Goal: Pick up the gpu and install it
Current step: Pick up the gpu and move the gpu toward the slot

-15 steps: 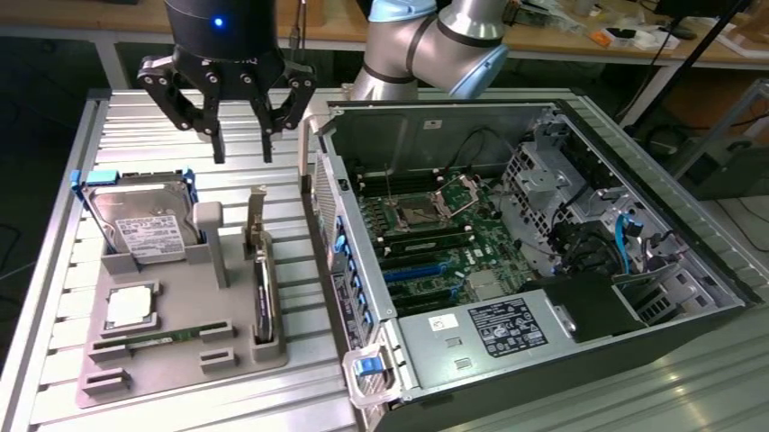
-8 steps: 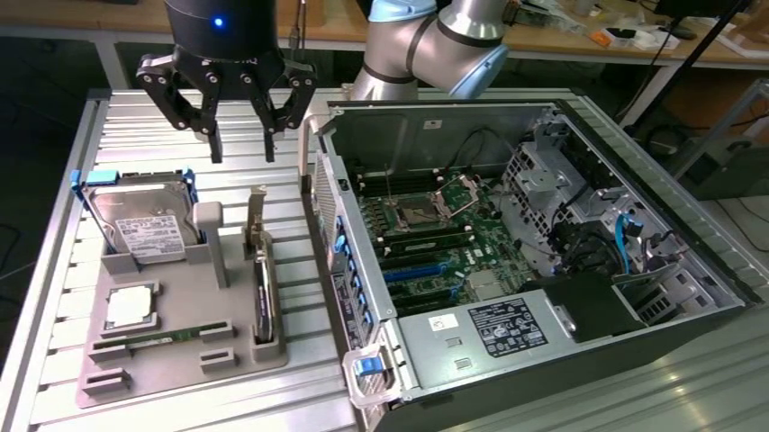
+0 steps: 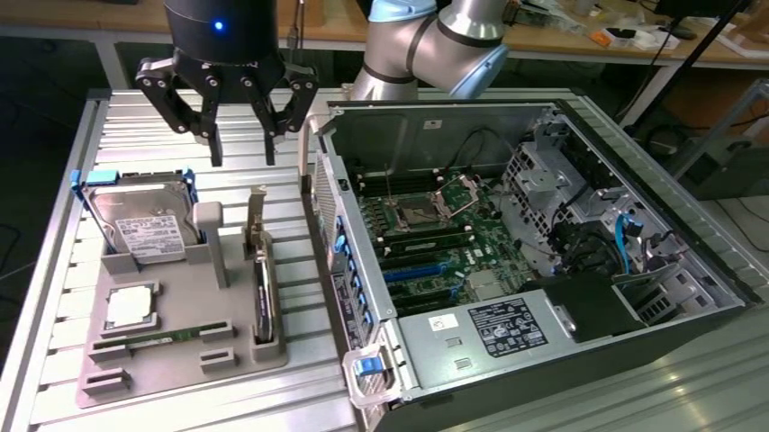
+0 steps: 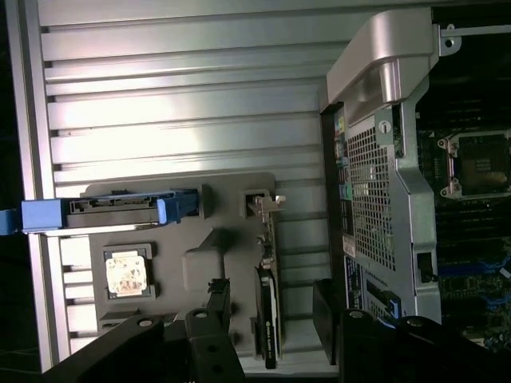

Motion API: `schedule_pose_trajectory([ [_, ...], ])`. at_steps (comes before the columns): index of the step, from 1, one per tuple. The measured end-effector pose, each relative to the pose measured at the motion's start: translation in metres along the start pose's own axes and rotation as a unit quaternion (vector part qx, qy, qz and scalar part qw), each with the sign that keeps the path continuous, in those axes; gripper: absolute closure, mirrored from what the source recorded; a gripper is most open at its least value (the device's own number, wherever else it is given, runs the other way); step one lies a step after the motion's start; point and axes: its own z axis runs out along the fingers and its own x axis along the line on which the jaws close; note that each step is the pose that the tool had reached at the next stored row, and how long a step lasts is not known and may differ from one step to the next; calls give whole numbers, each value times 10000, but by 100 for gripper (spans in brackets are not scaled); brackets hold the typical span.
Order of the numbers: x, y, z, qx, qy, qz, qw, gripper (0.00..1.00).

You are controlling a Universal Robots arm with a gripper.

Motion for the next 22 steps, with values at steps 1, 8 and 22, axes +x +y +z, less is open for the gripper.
schedule_pose_trajectory([
  [1,-1,-12,0,0,0,0,10000,46],
  [8,-7,-89,9,0,-1,0,10000,46],
  [22,-15,-226,86,0,-1,0,10000,46],
])
